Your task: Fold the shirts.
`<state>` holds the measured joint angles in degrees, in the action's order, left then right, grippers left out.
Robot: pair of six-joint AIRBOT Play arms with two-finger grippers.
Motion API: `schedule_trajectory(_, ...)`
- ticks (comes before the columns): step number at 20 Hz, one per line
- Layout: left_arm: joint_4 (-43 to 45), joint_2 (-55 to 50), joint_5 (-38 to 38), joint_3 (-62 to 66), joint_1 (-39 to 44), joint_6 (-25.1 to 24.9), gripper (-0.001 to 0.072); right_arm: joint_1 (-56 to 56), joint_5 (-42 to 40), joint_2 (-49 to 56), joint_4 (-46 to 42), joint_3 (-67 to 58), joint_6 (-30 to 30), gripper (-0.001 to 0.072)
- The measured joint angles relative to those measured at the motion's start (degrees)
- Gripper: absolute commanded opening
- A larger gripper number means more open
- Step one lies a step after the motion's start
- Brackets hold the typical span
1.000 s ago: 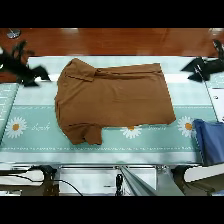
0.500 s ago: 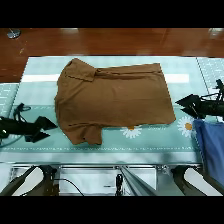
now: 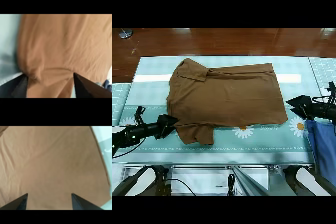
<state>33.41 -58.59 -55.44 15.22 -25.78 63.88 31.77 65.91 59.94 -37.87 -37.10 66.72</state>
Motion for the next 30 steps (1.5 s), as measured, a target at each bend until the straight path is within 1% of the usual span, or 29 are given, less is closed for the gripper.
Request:
schedule_trajectory(1,0.8,-0.6,2.6,-0.1,1.5,-0.5,0.0025,0.7,0.0,0.0,-0.7,-0.2,0.4,0.062)
schedule_trajectory(3,0.5,-1.4,3.5,0.5,4.1,-1.1,0.0025,2.7,0.0,-0.1,-4.3,-0.3,1.9,0.062)
schedule_trajectory(6,0.3,-2.0,3.8,2.3,6.1,-1.4,0.0025,4.7,1.9,0.0,-14.6,0.9,7.2,0.062)
schedule_trajectory(8,-0.3,-2.1,3.2,3.5,6.7,-1.6,0.0025,4.7,2.3,0.2,-17.2,1.9,9.3,0.062)
schedule_trajectory(12,-0.9,-2.2,3.0,4.6,7.2,-1.6,0.0025,1.8,1.4,4.9,-16.2,2.6,9.4,0.062)
schedule_trajectory(16,-1.0,-2.2,2.9,4.9,7.3,-1.6,0.0025,-2.1,-0.3,11.7,-11.8,1.9,7.8,0.0618)
schedule_trajectory(17,-1.1,-2.2,3.0,5.0,7.3,-1.6,0.0025,-3.2,-0.7,13.0,-10.6,1.2,7.6,0.0605)
schedule_trajectory(18,-1.1,-2.2,3.0,5.0,7.3,-1.6,0.0025,-4.5,-1.9,14.2,-9.4,0.2,7.4,0.0491)
schedule_trajectory(19,-1.1,-2.3,3.0,5.0,7.3,-1.7,0.0025,-6.0,-3.6,15.3,-9.1,-1.0,7.2,0.0249)
schedule_trajectory(20,-1.1,-2.3,3.0,5.0,7.3,-1.7,0.0024,-7.5,-5.0,16.2,-9.0,-2.2,7.2,0.0032)
schedule_trajectory(23,-1.3,-2.2,3.1,5.5,7.3,-1.7,0.0024,-11.8,-5.4,18.3,-7.7,-7.2,7.2,0.0027)
schedule_trajectory(25,-2.4,-1.2,2.6,8.4,7.4,-2.3,0.0024,-13.6,-4.6,19.0,-7.7,-13.6,7.2,0.0027)
schedule_trajectory(28,-6.8,2.1,2.1,18.7,7.6,-4.0,0.0024,-14.8,0.6,19.5,-8.5,-31.8,9.0,0.0027)
schedule_trajectory(30,-8.6,3.9,2.8,30.1,7.6,-3.9,0.0023,-15.1,4.0,19.7,-11.0,-47.3,11.5,0.0027)
